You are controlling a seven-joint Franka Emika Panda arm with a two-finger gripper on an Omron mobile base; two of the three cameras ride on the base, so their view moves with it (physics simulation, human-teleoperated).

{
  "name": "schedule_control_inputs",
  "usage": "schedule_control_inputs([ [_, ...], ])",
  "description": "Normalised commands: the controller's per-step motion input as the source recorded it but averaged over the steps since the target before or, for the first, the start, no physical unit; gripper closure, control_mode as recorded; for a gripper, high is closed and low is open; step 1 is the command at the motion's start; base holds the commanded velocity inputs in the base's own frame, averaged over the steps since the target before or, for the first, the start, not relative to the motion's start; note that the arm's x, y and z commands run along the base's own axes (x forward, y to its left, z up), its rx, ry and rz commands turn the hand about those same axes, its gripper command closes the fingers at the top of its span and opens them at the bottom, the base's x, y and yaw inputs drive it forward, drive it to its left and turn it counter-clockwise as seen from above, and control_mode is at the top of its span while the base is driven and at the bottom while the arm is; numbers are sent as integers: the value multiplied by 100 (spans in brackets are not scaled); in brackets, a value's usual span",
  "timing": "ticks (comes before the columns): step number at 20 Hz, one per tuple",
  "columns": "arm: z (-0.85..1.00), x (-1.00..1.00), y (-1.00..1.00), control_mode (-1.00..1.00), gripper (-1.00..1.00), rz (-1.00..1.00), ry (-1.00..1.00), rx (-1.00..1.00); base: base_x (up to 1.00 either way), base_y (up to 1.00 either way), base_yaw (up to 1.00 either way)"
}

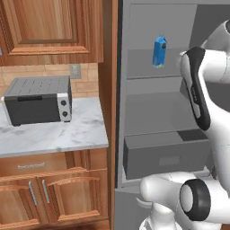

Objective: Take a sugar cube from the saucer and place it inside the coffee. Then, grab milk from the fridge and place it next to the coffee on the counter to sweeten the coffee.

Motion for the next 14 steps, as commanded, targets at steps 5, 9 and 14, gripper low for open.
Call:
schedule_control_inputs([
  [5, 5, 84, 0, -100, -100, 3, -11, -1, 0, 0, 0],
  [9, 0, 98, 0, -100, -100, 3, -3, 0, 0, 0, 0],
  [14, 2, 67, 0, -100, -100, 0, 0, 0, 0, 0, 0],
])
